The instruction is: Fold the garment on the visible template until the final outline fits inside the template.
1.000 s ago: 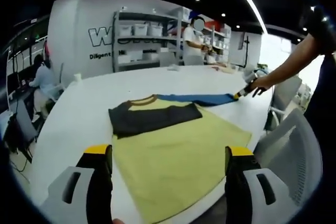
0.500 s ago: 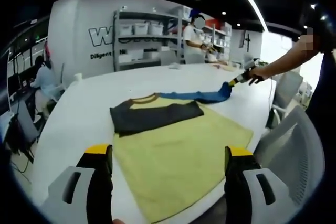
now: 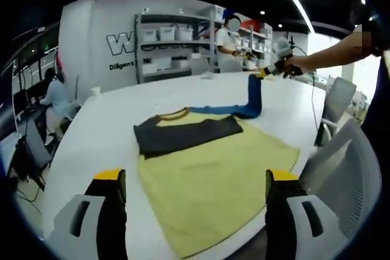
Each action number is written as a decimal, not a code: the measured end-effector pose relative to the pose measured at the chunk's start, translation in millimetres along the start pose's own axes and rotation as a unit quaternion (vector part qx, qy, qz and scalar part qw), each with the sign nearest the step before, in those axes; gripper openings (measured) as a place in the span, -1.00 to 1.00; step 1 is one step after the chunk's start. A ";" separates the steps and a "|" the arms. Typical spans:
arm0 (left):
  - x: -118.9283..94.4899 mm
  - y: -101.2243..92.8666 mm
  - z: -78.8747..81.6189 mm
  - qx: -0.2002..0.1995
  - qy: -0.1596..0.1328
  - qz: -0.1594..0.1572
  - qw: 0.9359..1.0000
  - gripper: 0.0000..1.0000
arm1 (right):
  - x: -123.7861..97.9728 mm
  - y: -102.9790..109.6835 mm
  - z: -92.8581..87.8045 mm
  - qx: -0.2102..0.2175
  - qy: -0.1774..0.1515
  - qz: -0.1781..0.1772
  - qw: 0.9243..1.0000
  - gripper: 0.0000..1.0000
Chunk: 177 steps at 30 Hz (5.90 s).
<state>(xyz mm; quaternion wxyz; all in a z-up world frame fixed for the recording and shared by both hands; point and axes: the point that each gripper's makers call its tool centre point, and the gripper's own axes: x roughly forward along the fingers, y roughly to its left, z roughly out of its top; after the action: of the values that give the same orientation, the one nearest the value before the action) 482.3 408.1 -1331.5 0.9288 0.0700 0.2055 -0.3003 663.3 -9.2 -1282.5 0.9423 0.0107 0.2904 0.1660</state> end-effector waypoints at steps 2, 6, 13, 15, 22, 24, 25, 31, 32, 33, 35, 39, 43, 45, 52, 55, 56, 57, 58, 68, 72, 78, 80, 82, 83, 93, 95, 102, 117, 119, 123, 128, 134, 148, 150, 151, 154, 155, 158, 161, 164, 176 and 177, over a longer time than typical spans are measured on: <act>-0.4 -1.4 -0.2 0.004 0.000 0.000 1.000 0.91 | -0.1 10.3 13.2 -0.003 -0.008 0.006 1.000 -1.00; -1.0 -2.4 3.8 0.004 -0.008 -0.003 1.000 0.94 | 2.3 28.0 40.1 -0.010 -0.023 0.020 0.999 -1.00; -4.7 5.6 10.7 -0.010 -0.027 0.011 1.000 0.96 | 6.7 56.5 80.8 -0.016 -0.042 0.042 0.998 -1.00; -4.7 7.5 10.3 -0.018 -0.025 0.011 0.999 0.97 | 8.2 65.7 89.8 -0.020 -0.046 0.048 0.998 -1.00; -6.4 8.4 11.3 -0.026 -0.028 0.014 0.999 0.98 | 20.8 97.1 115.3 -0.030 -0.050 0.072 0.996 -1.00; -6.3 9.4 11.2 -0.026 -0.027 0.015 0.999 0.98 | 24.8 109.5 120.5 -0.040 -0.052 0.079 0.995 -1.00; -6.2 9.3 11.4 -0.026 -0.028 0.015 0.999 0.98 | 26.5 114.4 122.1 -0.043 -0.052 0.082 0.994 -1.00; -5.9 7.2 10.9 -0.025 -0.027 0.010 0.999 0.96 | 44.0 145.0 122.3 -0.057 -0.042 0.097 0.993 -1.00; -5.7 7.0 10.4 -0.024 -0.026 0.009 0.999 0.96 | 47.8 150.2 121.9 -0.059 -0.041 0.101 0.992 -1.00; -5.5 7.0 10.3 -0.024 -0.025 0.010 0.999 0.96 | 50.4 153.6 121.6 -0.059 -0.040 0.102 0.992 -1.00; -6.0 7.7 10.7 -0.026 -0.026 0.011 0.999 0.96 | 56.9 162.9 119.8 -0.059 -0.036 0.107 0.992 -1.00; -7.2 9.9 12.2 -0.035 -0.031 0.013 0.999 0.96 | 70.5 184.8 113.8 -0.064 -0.026 0.119 0.990 -1.00; -6.6 9.5 11.6 -0.038 -0.031 0.010 0.999 0.96 | 82.1 203.4 107.4 -0.069 -0.018 0.127 0.989 -1.00; -6.1 8.7 10.9 -0.038 -0.029 0.009 0.999 0.96 | 87.3 209.5 105.0 -0.073 -0.015 0.129 0.989 -1.00; -5.3 5.8 10.4 -0.042 -0.027 0.002 0.999 0.97 | 106.7 226.6 93.1 -0.074 0.002 0.134 0.988 -1.00; -3.5 4.2 10.7 -0.040 -0.026 -0.001 0.999 0.96 | 115.0 235.7 86.0 -0.070 0.010 0.137 0.988 -1.00; -3.2 3.8 10.6 -0.040 -0.025 -0.002 0.999 0.96 | 117.0 238.4 83.6 -0.069 0.012 0.138 0.988 -1.00; -2.8 3.5 10.2 -0.040 -0.025 -0.003 0.999 0.96 | 120.3 242.3 79.6 -0.070 0.016 0.139 0.988 -1.00; -2.5 3.4 10.2 -0.040 -0.025 -0.004 0.999 0.96 | 122.7 244.7 77.0 -0.070 0.019 0.140 0.988 -1.00; -1.2 3.0 9.1 -0.041 -0.021 -0.010 0.999 0.96 | 149.3 269.3 50.2 -0.069 0.047 0.144 0.986 -1.00; -1.1 2.7 8.5 -0.043 -0.021 -0.012 0.999 0.96 | 155.8 275.5 35.5 -0.083 0.060 0.142 0.985 -1.00; -1.4 0.7 7.6 -0.041 -0.017 -0.015 0.999 0.96 | 161.4 284.4 18.2 -0.084 0.073 0.147 0.983 -1.00; -1.2 0.1 6.7 -0.040 -0.015 -0.017 0.999 0.96 | 164.3 286.3 15.5 -0.083 0.075 0.147 0.983 -1.00; -1.0 -0.7 6.1 -0.038 -0.013 -0.019 0.999 0.95 | 168.2 288.8 12.7 -0.081 0.079 0.146 0.983 -1.00; -0.9 -1.1 5.8 -0.038 -0.012 -0.019 0.999 0.95 | 169.6 290.0 11.5 -0.081 0.080 0.146 0.983 -1.00; -1.2 -1.5 5.5 -0.038 -0.012 -0.021 0.999 0.95 | 186.9 299.1 -14.1 -0.087 0.109 0.142 0.980 -1.00; -1.1 -1.1 4.8 -0.039 -0.010 -0.021 0.999 0.95 | 188.5 303.0 -18.3 -0.087 0.113 0.143 0.979 -1.00; -0.7 -1.2 4.0 -0.041 -0.009 -0.021 0.999 0.96 | 196.2 318.4 -30.9 -0.108 0.127 0.153 0.974 -1.00; 1.1 -3.5 0.7 -0.042 -0.001 -0.027 0.999 0.97 | 203.6 332.2 -61.6 -0.147 0.159 0.168 0.962 -1.00; 1.4 -4.2 -0.1 -0.040 0.002 -0.028 0.999 0.97 | 208.8 328.9 -64.4 -0.146 0.162 0.171 0.961 -1.00; 1.4 -3.9 -0.5 -0.040 0.002 -0.027 0.999 0.97 | 211.2 332.5 -62.7 -0.153 0.158 0.184 0.958 -0.94; 1.3 -2.5 0.2 -0.045 0.000 -0.026 0.999 0.97 | 219.6 342.5 -51.6 -0.169 0.140 0.196 0.956 -0.83; 1.2 -3.1 0.1 -0.044 0.001 -0.026 0.999 0.97 | 221.9 342.8 -49.4 -0.192 0.135 0.204 0.950 -0.73; 1.0 -4.0 -0.2 -0.045 0.001 -0.027 0.999 0.97 | 223.6 332.7 -61.7 -0.230 0.130 0.178 0.948 -0.69; 1.0 -3.8 -0.2 -0.045 0.000 -0.026 0.999 0.97 | 225.0 334.8 -69.3 -0.234 0.141 0.178 0.945 -0.61; 0.9 -4.0 0.0 -0.044 0.000 -0.026 0.999 0.97 | 226.2 335.6 -70.4 -0.243 0.137 0.176 0.944 -0.61; 1.0 -3.4 0.2 -0.044 -0.001 -0.025 0.999 0.97 | 230.0 336.9 -74.6 -0.249 0.141 0.174 0.942 -0.62; 1.0 -3.2 0.4 -0.044 -0.001 -0.024 0.999 0.97 | 231.2 337.0 -75.4 -0.249 0.142 0.173 0.942 -0.61; 1.0 -1.7 0.7 -0.048 -0.002 -0.023 0.999 0.97 | 233.4 335.6 -76.1 -0.250 0.145 0.167 0.943 -0.60; 1.2 -1.5 0.8 -0.048 -0.002 -0.023 0.999 0.97 | 234.8 335.9 -77.6 -0.247 0.149 0.165 0.943 -0.59; 1.6 -1.7 0.0 -0.046 0.000 -0.023 0.999 0.97 | 234.5 342.3 -78.5 -0.246 0.147 0.172 0.942 -0.59; 2.5 -0.9 -1.0 -0.045 0.004 -0.023 0.999 0.97 | 222.2 345.5 -81.3 -0.272 0.140 0.189 0.933 -0.55; 2.5 -1.0 -0.9 -0.045 0.004 -0.023 0.999 0.97 | 220.6 344.6 -79.7 -0.275 0.138 0.189 0.932 -0.56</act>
<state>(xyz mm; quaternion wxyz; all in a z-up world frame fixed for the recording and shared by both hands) 483.3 406.2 -1333.4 0.9230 0.0242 0.2239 -0.3121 684.9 380.6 -1428.5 0.8102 -0.2169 0.3530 0.4147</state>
